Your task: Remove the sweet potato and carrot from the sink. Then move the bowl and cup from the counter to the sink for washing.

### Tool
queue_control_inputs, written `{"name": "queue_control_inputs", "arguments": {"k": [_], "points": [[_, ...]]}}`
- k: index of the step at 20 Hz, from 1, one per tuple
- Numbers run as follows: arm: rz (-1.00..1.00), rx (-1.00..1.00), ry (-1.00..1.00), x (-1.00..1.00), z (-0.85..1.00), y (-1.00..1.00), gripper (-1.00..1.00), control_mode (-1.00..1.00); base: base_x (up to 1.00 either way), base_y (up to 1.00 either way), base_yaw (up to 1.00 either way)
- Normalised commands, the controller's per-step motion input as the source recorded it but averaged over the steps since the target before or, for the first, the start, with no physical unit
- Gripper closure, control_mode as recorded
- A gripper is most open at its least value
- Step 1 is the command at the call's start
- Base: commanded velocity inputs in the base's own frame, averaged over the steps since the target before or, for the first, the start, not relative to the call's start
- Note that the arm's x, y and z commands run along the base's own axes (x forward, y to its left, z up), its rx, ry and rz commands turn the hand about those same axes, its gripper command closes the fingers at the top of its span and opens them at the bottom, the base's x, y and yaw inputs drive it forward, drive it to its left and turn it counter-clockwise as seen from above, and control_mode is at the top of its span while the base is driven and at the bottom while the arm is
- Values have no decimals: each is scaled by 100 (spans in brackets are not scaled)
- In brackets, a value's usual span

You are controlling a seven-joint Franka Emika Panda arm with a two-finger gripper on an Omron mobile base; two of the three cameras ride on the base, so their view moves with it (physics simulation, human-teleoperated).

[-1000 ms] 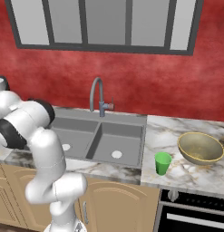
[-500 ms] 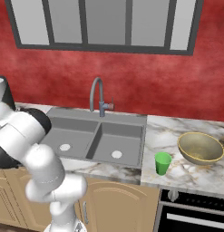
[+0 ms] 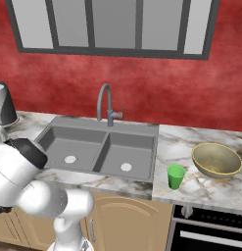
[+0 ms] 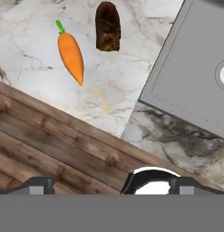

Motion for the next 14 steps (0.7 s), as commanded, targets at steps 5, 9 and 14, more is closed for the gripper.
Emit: {"name": "queue_control_inputs", "arguments": {"k": [5, 9, 14], "points": [[-14, 0, 0, -10, 6, -41, -100, -100, 0, 0, 0], [-11, 0, 0, -10, 0, -40, -100, -100, 0, 0, 0], [-9, 0, 1, -8, 1, -38, -100, -100, 0, 0, 0]]}}
